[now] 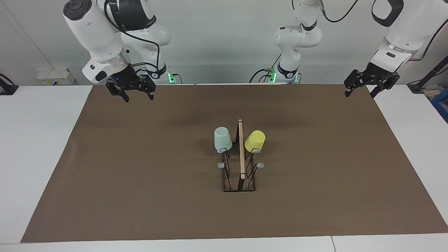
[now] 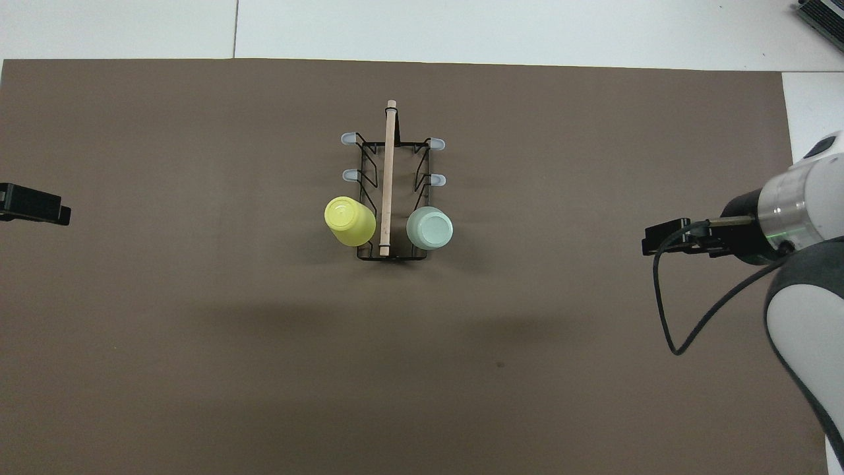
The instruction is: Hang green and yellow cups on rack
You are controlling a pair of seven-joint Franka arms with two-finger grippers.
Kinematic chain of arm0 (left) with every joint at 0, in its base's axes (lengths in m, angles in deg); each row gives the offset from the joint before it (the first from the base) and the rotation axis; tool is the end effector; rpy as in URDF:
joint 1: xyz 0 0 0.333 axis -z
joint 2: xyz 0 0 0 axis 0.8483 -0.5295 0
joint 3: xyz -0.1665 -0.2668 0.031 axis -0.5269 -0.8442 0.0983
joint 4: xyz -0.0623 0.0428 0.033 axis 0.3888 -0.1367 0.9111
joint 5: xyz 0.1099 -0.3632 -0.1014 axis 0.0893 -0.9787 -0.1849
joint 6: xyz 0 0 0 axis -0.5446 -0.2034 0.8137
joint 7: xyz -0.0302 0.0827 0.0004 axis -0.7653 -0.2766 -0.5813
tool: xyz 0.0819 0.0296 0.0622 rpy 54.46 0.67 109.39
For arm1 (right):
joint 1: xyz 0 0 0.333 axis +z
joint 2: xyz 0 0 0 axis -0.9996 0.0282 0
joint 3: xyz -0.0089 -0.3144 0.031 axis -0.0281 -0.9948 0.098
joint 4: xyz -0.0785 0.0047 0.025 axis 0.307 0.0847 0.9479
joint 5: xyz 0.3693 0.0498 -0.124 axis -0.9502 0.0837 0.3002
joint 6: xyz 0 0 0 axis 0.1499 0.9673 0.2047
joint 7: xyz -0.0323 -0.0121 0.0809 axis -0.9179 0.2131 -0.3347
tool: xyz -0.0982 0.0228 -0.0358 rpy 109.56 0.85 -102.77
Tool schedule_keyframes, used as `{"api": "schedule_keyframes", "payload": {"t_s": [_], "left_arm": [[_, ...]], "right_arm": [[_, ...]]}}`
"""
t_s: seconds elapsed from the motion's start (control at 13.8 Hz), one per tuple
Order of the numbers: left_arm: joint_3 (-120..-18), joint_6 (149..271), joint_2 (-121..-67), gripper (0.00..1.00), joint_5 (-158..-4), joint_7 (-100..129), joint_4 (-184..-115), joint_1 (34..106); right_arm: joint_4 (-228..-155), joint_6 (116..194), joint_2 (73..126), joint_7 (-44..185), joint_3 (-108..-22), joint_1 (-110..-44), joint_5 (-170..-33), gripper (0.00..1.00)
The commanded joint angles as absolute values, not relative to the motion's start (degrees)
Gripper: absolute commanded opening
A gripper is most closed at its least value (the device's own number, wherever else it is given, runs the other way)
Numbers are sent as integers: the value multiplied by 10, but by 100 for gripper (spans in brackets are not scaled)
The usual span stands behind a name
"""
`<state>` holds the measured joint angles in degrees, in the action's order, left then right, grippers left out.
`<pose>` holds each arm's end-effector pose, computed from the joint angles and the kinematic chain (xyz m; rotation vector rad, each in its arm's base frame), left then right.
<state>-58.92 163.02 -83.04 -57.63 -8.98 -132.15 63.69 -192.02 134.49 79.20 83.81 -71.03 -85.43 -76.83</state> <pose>0.5489 0.0144 0.6246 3.1090 -0.1653 0.0220 0.5281 0.0485 0.5715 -3.0483 0.0533 0.0591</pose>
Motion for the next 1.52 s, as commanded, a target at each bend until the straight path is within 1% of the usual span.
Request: {"api": "schedule_keyframes", "payload": {"t_s": [0.0, 0.07, 0.29, 0.36, 0.51, 0.72, 0.87, 1.01, 1.44], "left_arm": [[-589, 1617, -822, 100, -578, -84, -1322, 639], [-589, 1617, -823, 100, -578, -85, -1322, 639], [-589, 1617, -823, 100, -578, -84, -1321, 639], [-589, 1617, -823, 100, -578, -84, -1320, 639], [-589, 1620, -823, 100, -578, -85, -1323, 639], [-589, 1619, -823, 100, -578, -85, -1323, 639], [-589, 1622, -823, 100, -578, -85, -1325, 645], [-589, 1626, -822, 100, -578, -85, -1326, 647], [-589, 1627, -822, 100, -578, -86, -1325, 647]], "right_arm": [[-1905, 1339, 802, 857, -696, -864, -726, 100], [-1905, 1340, 802, 875, -693, -865, -725, 100], [-1896, 1343, 803, 916, -646, -879, -705, 100], [-1889, 1342, 807, 915, -645, -880, -703, 100], [-1845, 1324, 836, 914, -647, -880, -702, 100], [-1826, 1322, 851, 911, -652, -880, -702, 100], [-1825, 1320, 853, 911, -652, -880, -700, 100], [-1814, 1321, 859, 902, -673, -867, -700, 100], [-1821, 1317, 860, 893, -674, -871, -707, 100]]}}
